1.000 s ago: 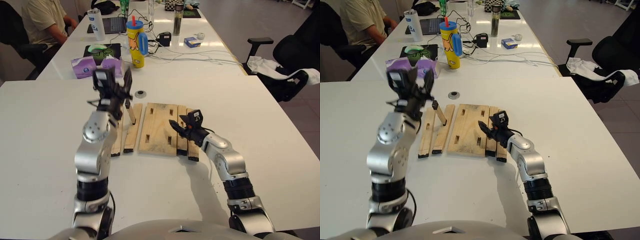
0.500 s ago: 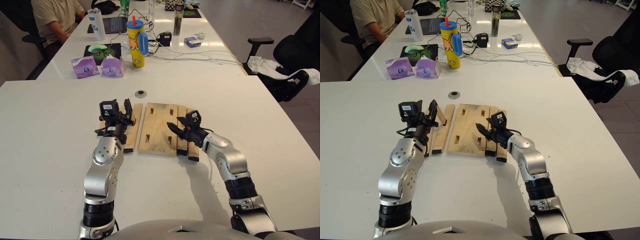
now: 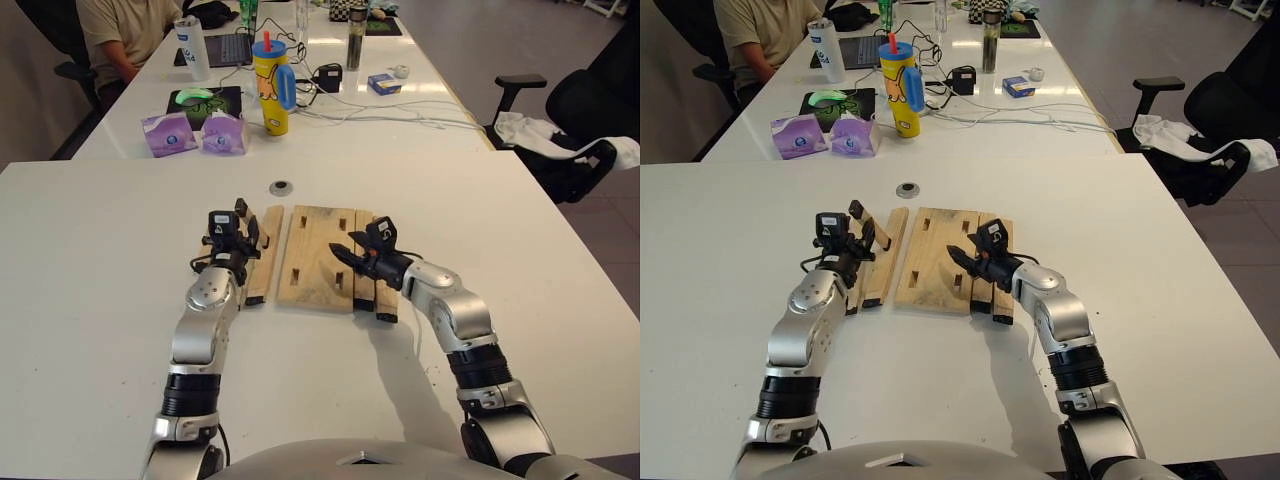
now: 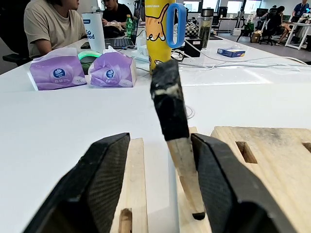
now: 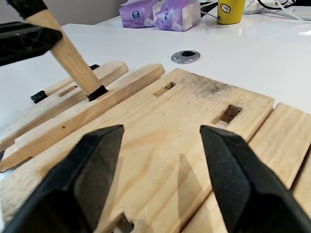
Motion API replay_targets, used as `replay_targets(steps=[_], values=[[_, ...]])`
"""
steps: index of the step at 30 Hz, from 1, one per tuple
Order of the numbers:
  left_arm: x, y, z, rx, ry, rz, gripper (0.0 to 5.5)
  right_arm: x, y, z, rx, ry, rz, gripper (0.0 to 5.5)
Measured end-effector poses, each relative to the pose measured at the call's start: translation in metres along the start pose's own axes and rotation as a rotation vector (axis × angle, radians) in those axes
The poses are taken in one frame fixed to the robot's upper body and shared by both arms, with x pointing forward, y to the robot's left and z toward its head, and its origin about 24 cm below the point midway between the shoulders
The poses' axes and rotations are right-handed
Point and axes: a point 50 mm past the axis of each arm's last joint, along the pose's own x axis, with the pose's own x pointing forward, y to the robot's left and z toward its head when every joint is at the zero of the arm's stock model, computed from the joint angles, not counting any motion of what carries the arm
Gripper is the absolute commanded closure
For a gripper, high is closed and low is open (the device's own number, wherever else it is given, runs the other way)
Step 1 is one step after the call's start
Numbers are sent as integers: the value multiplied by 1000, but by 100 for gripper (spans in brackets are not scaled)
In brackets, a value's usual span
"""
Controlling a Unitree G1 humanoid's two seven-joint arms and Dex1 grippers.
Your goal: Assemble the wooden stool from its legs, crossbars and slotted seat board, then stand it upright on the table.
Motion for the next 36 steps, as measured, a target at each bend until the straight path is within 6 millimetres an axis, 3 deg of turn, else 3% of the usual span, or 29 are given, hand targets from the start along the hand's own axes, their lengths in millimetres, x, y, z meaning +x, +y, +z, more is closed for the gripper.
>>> replay_targets(steps=[8, 13, 16, 19, 23, 26, 32, 36], values=[[6, -6, 9, -68, -42, -59, 443, 3, 0, 5, -15, -19, -14, 258], [8, -10, 5, -92, -25, -84, 509, 4, -12, 2, -17, -22, -137, 258], [8, -9, 5, -94, -26, -83, 511, 6, -17, 11, -54, -69, -185, 219], [11, -5, 12, -118, -49, -82, 511, 6, -16, 15, -2, -117, -124, 167], [14, -6, 53, -167, -194, -170, 511, 0, -20, 24, 112, -202, -47, 112], [9, -13, 82, -286, -289, -336, 511, -4, -25, 31, 304, -236, 64, 67], [-6, 6, 113, -560, -310, -733, 511, -27, -34, 55, 802, -307, 481, 49], [-10, 21, 126, -646, -288, -893, 511, -46, -44, 68, 946, -341, 634, 49]])
